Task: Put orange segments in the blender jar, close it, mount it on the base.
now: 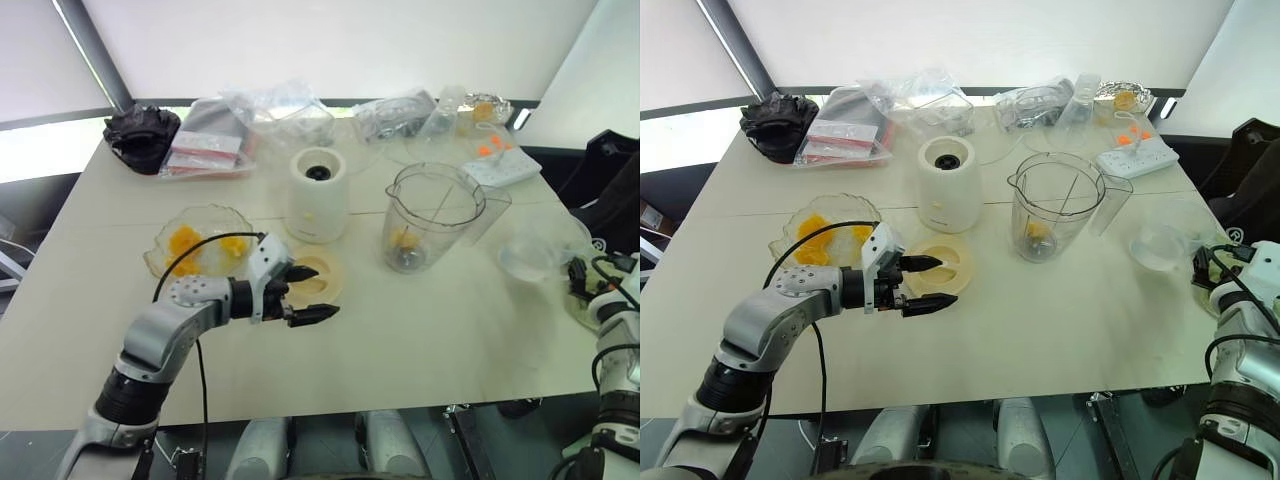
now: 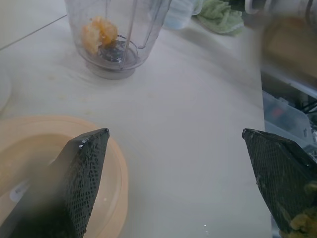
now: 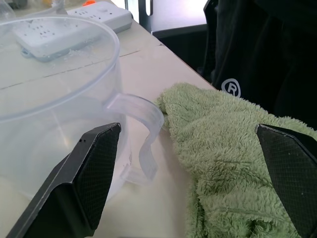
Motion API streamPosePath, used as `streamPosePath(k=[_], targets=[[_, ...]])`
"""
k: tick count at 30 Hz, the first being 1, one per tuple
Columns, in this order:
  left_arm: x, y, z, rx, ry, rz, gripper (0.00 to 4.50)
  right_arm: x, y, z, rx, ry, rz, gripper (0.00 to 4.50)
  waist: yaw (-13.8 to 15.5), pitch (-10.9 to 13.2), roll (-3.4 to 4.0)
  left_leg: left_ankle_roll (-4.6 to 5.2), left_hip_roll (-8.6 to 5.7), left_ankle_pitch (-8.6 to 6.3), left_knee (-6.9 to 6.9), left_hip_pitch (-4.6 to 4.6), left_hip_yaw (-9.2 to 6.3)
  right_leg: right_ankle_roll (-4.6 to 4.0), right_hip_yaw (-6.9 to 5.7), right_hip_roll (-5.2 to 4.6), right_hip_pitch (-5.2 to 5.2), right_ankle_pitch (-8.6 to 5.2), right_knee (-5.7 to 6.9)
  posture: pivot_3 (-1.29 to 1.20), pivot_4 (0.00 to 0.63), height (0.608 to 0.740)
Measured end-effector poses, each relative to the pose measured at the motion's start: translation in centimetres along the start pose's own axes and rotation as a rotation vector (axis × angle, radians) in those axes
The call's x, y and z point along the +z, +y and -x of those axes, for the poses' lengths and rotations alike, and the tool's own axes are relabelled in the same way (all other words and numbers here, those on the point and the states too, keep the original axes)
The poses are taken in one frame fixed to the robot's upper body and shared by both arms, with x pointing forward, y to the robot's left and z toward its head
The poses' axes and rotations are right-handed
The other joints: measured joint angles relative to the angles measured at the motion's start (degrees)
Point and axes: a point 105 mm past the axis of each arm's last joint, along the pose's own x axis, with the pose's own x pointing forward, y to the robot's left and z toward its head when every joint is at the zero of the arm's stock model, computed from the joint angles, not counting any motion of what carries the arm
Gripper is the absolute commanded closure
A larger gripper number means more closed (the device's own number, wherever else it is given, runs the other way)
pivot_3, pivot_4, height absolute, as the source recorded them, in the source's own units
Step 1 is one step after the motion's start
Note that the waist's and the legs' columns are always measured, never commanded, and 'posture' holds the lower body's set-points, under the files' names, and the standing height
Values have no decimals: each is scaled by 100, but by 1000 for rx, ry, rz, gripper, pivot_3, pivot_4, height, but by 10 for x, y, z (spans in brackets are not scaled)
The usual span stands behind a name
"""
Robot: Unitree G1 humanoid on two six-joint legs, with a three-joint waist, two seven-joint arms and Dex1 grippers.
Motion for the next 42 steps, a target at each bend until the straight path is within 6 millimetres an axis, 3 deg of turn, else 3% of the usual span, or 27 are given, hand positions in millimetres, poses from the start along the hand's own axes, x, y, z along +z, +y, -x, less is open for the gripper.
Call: streamPosePath(k=[11, 17, 35, 38, 42], targets=[[-1, 1, -1, 11, 2, -2, 18, -9, 1, -11, -37, 7, 21, 0, -17, 1, 1, 0, 0, 0, -3, -1, 1, -1, 1, 1, 1, 0, -14, 0, 150, 740], [-1, 0, -1, 8, -3, -12, 18, 0, -9, -19, -99, -13, 36, 0, -12, 2, 1, 0, -1, 0, -4, -4, 1, -2, 3, 1, 4, 1, -27, 0, 150, 740], [13, -4, -5, 8, -4, -31, 18, 1, -6, -26, -122, -21, 27, 0, -23, 3, 0, 0, -1, 0, -4, -5, 0, -1, 4, 0, 7, 1, -35, 0, 150, 740], [12, -3, -4, 10, 1, -27, 0, 1, -5, -27, -119, -21, 30, 810, -22, 3, 0, 0, -1, 0, -4, -5, 0, -2, 4, 0, 7, 1, -36, 0, 150, 740], [12, -3, -4, 13, 4, -28, 0, 0, 0, -28, -106, -18, 35, 2786, -1, 3, 0, 0, -1, 0, -4, -7, 0, -2, 4, 0, 7, 1, -38, 0, 150, 740]])
